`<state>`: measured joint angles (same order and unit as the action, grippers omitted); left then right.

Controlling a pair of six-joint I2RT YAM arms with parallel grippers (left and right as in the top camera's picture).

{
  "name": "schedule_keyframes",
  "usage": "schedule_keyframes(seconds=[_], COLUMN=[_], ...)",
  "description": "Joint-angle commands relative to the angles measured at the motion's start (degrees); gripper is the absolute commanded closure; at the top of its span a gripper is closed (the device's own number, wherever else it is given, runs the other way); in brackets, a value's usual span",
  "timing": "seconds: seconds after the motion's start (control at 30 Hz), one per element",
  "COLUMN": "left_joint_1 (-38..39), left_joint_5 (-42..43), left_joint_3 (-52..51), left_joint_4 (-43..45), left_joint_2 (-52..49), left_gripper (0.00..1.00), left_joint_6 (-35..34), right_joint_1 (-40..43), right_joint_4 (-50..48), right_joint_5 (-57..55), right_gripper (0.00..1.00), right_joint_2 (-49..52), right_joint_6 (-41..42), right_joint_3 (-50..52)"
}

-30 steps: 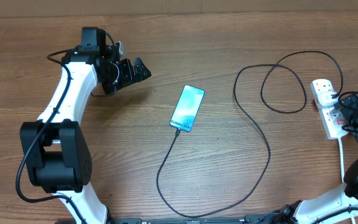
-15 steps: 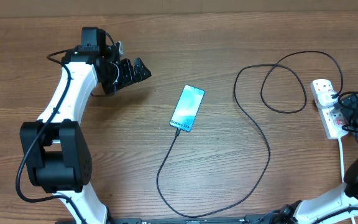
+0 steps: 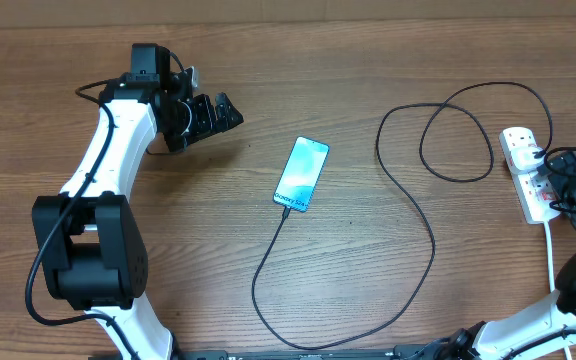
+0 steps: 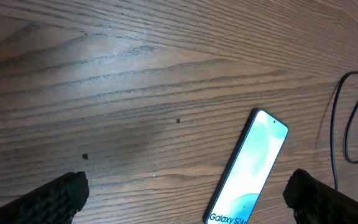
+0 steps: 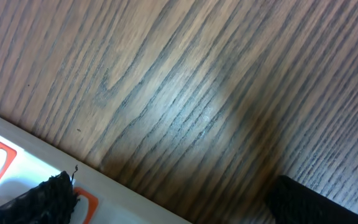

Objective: Plug charger to phone and switch on socket

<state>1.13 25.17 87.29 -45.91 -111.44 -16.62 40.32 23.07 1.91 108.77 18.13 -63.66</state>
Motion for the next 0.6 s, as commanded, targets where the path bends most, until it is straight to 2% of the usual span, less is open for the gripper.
schedule_keyframes(seconds=[0.0, 0.57], left_joint_1=[0.39, 0.39], left_joint_5=[-0.28, -0.28], left_joint_3=[-0.13, -0.13], left_joint_4=[-0.17, -0.15], left_joint_2=[0.96, 0.96], left_gripper=[0.00, 0.00], left_joint_6=[-0.31, -0.31], right_joint_1=[-0.17, -0.46], right_joint_4=[2.60, 7.15], right_joint_5=[0.79, 1.97], right_gripper=[0.00, 0.01], right_joint_2=[2.25, 2.25], right_joint_6=[-0.63, -2.05], right_joint_3=[0.68, 0.68])
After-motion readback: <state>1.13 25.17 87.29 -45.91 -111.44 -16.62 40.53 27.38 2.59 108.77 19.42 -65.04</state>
